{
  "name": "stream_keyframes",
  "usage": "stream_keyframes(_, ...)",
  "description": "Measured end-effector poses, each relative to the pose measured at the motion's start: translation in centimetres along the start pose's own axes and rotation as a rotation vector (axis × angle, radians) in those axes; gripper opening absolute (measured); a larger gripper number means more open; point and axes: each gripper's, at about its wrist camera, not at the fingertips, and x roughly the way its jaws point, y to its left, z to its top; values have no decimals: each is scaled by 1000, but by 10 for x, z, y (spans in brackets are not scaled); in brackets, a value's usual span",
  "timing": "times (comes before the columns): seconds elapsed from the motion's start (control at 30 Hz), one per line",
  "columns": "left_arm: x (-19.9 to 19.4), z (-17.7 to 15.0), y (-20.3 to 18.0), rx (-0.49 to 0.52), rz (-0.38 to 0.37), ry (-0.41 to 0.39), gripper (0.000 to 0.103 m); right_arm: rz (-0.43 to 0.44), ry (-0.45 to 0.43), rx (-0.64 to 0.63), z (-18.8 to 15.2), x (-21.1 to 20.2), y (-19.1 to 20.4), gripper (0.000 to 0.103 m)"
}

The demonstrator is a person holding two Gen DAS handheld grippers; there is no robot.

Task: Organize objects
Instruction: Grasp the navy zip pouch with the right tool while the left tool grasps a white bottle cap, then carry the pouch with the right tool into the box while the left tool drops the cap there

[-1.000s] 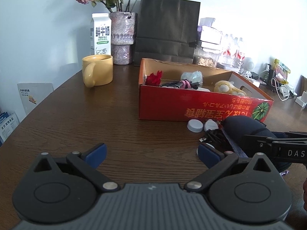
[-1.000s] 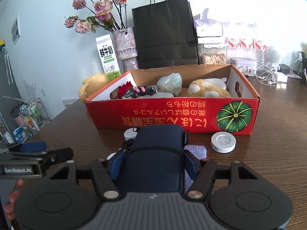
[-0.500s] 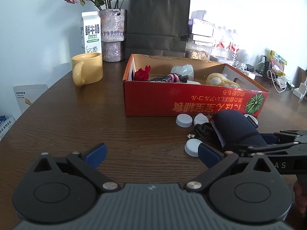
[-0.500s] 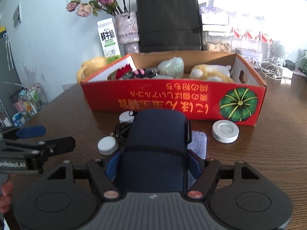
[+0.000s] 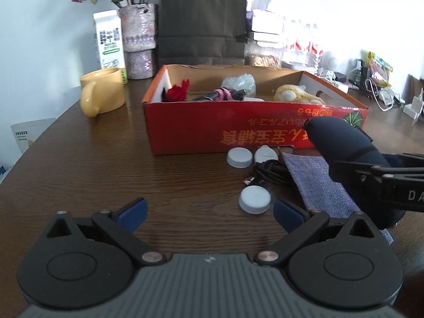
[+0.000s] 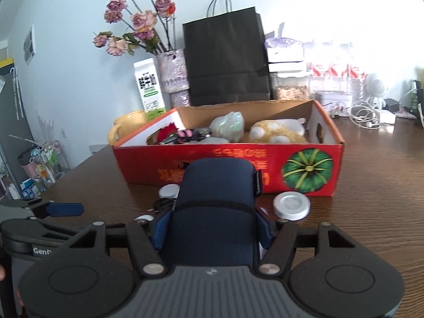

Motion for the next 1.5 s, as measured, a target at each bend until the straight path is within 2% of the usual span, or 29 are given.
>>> stream_keyframes(0.3, 18, 5, -18, 18, 4, 16, 103, -24, -22, 23, -4, -9, -28, 63)
stream_keyframes(0.47, 23, 6, -21, 9, 3, 23, 103, -20, -23, 14, -6, -9, -29, 63)
stream_keyframes(0.6, 24, 6, -25, 15, -8, 19, 98, -20, -23, -2, -8, -9, -25, 63)
stream_keyframes(0.8, 23, 5, -29, 29, -34, 17, 60, -23, -19, -5, -9, -8, -23, 63)
stream_keyframes(0.87, 21, 4, -30, 27, -36, 6, 32, -23, -19, -3, -9, -8, -24, 63)
stream_keyframes(0.9, 21, 4, -29, 25, -40, 3, 29, -24, -20, -3, -9, -9, -24, 63)
stream_keyframes(1.5, 5, 3, -20, -19, -61, -27, 29, -35, -28, -36, -9, -9, -17, 60)
